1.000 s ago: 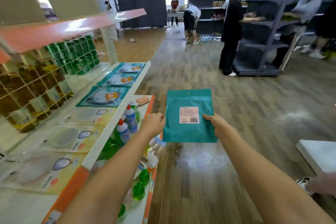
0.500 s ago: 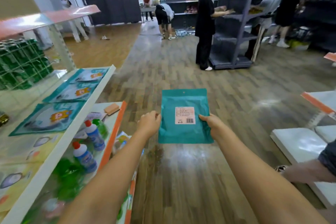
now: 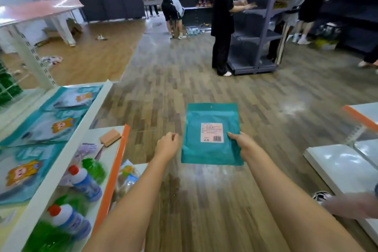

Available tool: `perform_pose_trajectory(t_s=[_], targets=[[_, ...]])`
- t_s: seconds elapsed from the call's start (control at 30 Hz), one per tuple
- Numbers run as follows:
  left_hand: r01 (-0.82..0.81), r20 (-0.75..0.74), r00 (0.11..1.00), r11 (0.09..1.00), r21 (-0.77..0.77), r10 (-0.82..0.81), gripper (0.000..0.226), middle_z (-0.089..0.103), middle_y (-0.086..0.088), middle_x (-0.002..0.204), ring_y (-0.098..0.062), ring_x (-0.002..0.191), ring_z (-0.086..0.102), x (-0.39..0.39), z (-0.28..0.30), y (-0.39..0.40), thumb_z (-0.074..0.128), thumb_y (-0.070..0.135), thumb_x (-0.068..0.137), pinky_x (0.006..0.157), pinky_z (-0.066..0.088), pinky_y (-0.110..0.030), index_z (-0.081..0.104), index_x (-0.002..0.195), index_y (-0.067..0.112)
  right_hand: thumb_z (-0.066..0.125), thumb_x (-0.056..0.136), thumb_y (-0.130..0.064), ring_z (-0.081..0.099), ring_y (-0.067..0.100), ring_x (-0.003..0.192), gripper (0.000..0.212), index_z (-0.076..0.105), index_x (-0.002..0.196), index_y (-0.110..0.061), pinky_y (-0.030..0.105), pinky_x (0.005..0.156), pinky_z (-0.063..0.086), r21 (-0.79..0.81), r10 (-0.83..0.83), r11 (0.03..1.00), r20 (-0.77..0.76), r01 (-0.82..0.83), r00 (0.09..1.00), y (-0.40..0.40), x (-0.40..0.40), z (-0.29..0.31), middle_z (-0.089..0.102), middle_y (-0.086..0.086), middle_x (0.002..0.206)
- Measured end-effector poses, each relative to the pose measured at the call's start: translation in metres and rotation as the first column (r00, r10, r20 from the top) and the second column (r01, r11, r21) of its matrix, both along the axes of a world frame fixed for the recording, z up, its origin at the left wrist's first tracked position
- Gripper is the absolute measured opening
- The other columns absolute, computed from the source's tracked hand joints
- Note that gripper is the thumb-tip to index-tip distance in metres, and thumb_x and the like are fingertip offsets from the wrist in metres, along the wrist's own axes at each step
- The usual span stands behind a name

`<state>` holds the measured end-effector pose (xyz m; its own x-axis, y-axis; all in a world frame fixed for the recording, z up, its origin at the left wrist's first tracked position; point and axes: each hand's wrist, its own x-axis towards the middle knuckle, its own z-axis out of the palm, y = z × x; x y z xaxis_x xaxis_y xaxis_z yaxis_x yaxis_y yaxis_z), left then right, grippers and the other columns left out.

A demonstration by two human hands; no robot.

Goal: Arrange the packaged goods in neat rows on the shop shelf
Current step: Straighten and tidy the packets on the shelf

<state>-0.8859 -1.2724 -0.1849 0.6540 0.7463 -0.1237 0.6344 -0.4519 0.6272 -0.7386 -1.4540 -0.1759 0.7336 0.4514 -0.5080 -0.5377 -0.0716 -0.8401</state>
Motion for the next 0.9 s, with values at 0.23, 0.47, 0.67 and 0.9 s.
perform_pose_trajectory(t_s=[0.23,0.47,0.67,0.9], targets=[[-0.043,0.076,0.996,0.996,-0.073,0.048,0.037,0.058,-0.017,0.127,-0.032,0.118,0.052,0.042,0.003,0.058,0.034,0.029,0.103,0.092,0.040,-0.034,0.055,0.123,0.006,0.051,0.096,-0.007,0.066,0.015,0.045,0.015,0.056,0.109,-0.011,0.027,0.040,0.053,0.042,-0.025,0.999,-0.005,0.025,1.000,0.059,0.040,0.002,0.069,0.000,0.055],[-0.102,0.085,0.989,0.979,-0.178,0.119,0.038,0.058,-0.016,0.124,-0.029,0.113,0.053,0.067,-0.024,0.091,0.035,0.028,0.103,0.083,0.038,-0.030,0.055,0.123,0.004,0.051,0.096,-0.007,0.066,0.016,0.048,0.018,0.056,0.112,-0.012,0.028,0.045,0.054,-0.016,-0.004,1.000,-0.058,0.003,0.998,0.094,0.071,-0.024,0.070,-0.001,0.057],[-0.182,0.105,0.969,0.937,-0.299,0.222,0.038,0.056,-0.013,0.131,-0.027,0.119,0.051,0.097,-0.035,0.109,0.036,0.030,0.102,0.096,0.039,-0.033,0.054,0.127,0.007,0.052,0.095,-0.004,0.066,0.013,0.045,0.025,0.056,0.119,-0.009,0.026,0.040,0.053,-0.032,0.076,0.996,-0.057,-0.078,0.995,0.129,0.109,-0.035,0.069,-0.002,0.056],[-0.322,0.191,0.890,0.868,-0.378,0.413,0.035,0.058,-0.011,0.129,-0.025,0.117,0.053,0.143,-0.018,0.133,0.037,0.027,0.102,0.094,0.040,-0.032,0.058,0.122,0.006,0.053,0.095,-0.009,0.067,0.015,0.051,0.014,0.056,0.108,-0.013,0.029,0.045,0.055,0.011,0.233,0.973,-0.051,-0.233,0.971,0.182,0.172,-0.018,0.071,0.001,0.066]])
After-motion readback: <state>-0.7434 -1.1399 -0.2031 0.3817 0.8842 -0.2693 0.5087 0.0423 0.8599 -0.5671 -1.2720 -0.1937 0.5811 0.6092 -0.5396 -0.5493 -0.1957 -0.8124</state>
